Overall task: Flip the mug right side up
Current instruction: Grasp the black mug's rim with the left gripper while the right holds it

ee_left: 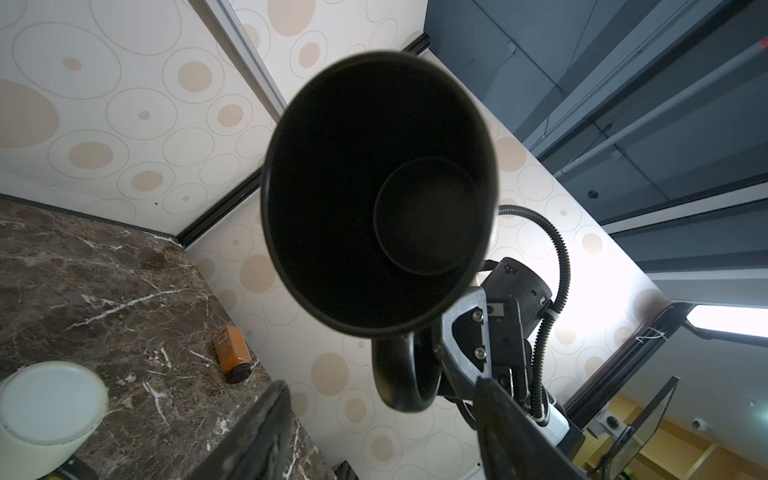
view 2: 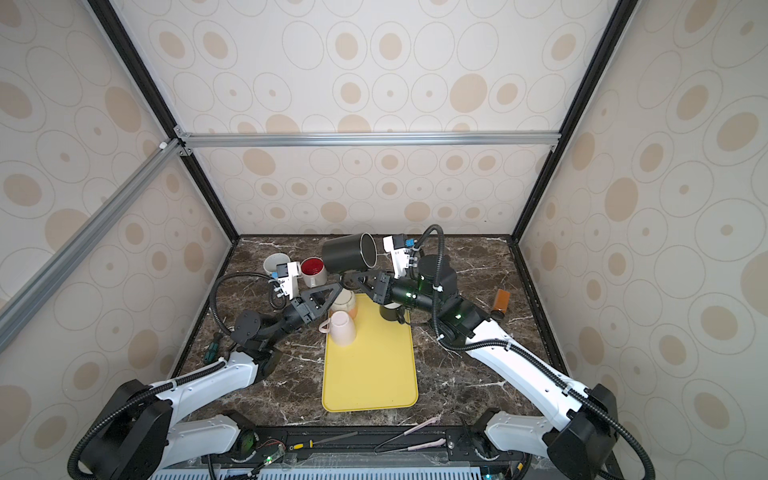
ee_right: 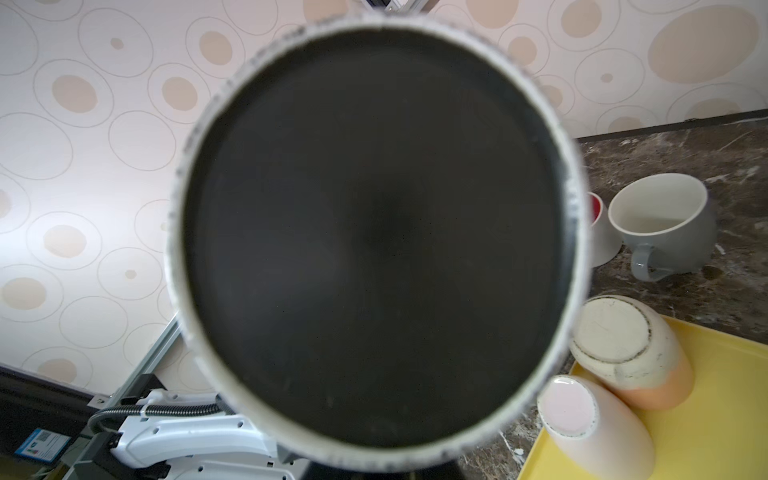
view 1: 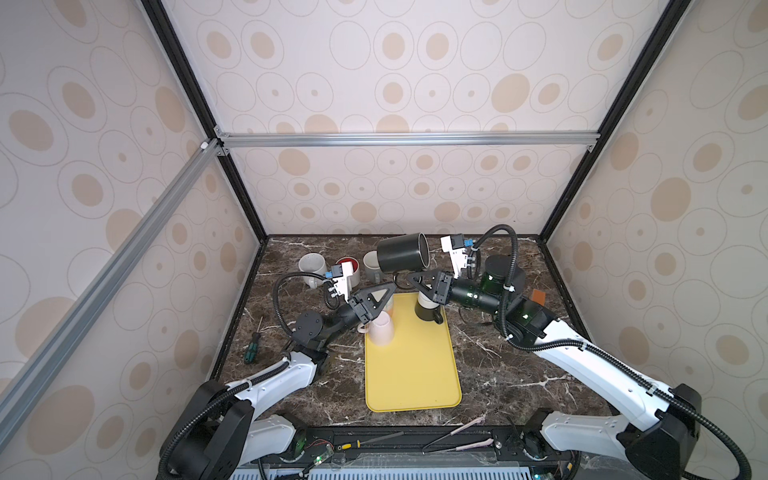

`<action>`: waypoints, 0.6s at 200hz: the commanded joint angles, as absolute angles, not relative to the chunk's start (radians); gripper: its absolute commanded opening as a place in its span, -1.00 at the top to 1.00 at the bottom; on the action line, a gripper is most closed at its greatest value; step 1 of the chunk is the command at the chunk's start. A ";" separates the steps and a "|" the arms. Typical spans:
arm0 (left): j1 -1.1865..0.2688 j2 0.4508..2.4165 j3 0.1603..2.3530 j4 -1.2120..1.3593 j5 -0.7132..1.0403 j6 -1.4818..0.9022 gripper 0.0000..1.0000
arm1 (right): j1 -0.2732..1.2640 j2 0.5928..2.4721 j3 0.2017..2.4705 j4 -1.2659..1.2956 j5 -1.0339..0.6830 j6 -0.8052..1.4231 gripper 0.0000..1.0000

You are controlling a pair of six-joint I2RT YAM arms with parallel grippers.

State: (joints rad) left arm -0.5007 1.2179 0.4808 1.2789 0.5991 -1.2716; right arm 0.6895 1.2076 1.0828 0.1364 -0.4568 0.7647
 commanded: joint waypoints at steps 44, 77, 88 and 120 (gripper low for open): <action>-0.498 1.276 0.557 1.377 0.630 -1.325 0.10 | 0.688 1.232 1.079 0.347 -0.537 0.811 1.00; -0.498 1.287 0.564 1.374 0.627 -1.330 0.31 | 0.687 1.238 1.081 0.335 -0.546 0.798 1.00; -0.498 1.289 0.567 1.374 0.628 -1.331 0.37 | 0.688 1.238 1.086 0.323 -0.548 0.786 1.00; -0.499 1.302 0.574 1.379 0.634 -1.338 0.53 | 0.688 1.249 1.088 0.306 -0.554 0.773 1.00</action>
